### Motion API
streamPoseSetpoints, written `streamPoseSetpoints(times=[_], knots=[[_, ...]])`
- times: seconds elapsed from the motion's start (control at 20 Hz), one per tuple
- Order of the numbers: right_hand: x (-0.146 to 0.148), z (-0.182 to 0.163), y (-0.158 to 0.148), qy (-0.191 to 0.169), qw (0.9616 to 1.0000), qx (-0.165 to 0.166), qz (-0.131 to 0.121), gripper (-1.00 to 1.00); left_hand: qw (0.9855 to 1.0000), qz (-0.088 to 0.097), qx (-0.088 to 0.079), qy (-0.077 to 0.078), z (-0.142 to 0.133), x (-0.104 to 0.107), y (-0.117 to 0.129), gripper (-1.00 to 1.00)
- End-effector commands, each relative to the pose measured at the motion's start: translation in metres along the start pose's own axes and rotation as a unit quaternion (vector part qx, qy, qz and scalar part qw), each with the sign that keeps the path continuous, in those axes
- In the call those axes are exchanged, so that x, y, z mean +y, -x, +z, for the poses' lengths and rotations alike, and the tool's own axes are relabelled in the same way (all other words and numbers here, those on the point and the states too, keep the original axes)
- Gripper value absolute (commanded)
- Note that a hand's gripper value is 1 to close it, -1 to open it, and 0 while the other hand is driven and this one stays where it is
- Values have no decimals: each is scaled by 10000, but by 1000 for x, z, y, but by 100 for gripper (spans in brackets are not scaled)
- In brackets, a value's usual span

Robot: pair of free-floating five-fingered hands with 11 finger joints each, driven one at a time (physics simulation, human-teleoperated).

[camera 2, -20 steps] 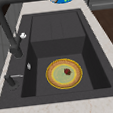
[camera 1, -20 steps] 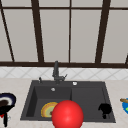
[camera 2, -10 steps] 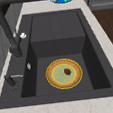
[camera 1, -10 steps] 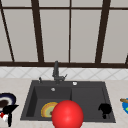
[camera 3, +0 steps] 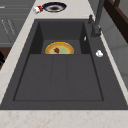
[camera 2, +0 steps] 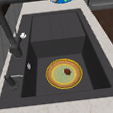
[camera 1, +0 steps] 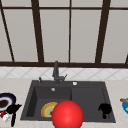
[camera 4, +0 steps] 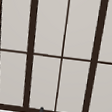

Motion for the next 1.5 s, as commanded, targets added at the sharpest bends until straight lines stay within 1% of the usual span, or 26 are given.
streamPoseSetpoints(times=[0.0, 0.15, 0.3, 0.35, 0.5, 0.6, 0.7, 0.8, 0.9, 0.95, 1.1, 1.15, 1.25, 1.35, 1.45], knots=[[0, 0, 0, 0, 10000, 0, 0, 0, 9987, -30, 323, 399, -13, 2, -8, -100], [0, 0, 0, 0, 10000, 0, 0, 0, 9989, -25, 400, 231, -22, 0, -14, -100], [0, 0, 0, 0, 10000, 0, 0, 0, 9989, -21, 452, 149, -30, -2, -19, -100], [0, 0, 0, 0, 10000, 0, 0, 0, 9988, -23, 450, 193, -33, -3, -21, -100], [0, 0, 0, 0, 10000, 0, 0, 0, 9986, -24, 480, 228, -42, -4, -27, -100], [0, 0, 0, 0, 10000, 0, 0, 0, 9983, -29, 491, 325, -49, -6, -30, -100], [0, 0, 0, 0, 10000, 0, 0, 0, 9980, -31, 521, 348, -55, -8, -33, -100], [0, 0, 0, 0, 10000, 0, 0, 0, 9977, -35, 553, 403, -61, -9, -35, -100], [0, 0, 0, 0, 10000, 0, 0, 0, 9972, -43, 532, 522, -70, -10, -38, -100], [0, 0, 0, 0, 10000, 0, 0, 0, 9972, -43, 523, 528, -75, -10, -38, -100], [0, 0, 0, 0, 10000, 0, 0, 0, 9972, -43, 521, 531, -90, -11, -41, -100], [0, 0, 0, 0, 10000, 0, 0, 0, 9973, -41, 528, 508, -96, -11, -40, -100], [0, 0, 0, 0, 10000, 0, 0, 0, 9976, -34, 550, 426, -105, -12, -40, -100], [0, 0, 0, 0, 10000, 0, 0, 0, 9977, -31, 565, 385, -116, -12, -41, -100], [0, 0, 0, 0, 10000, 0, 0, 0, 9977, -22, 613, 284, -123, -14, -40, -100]])
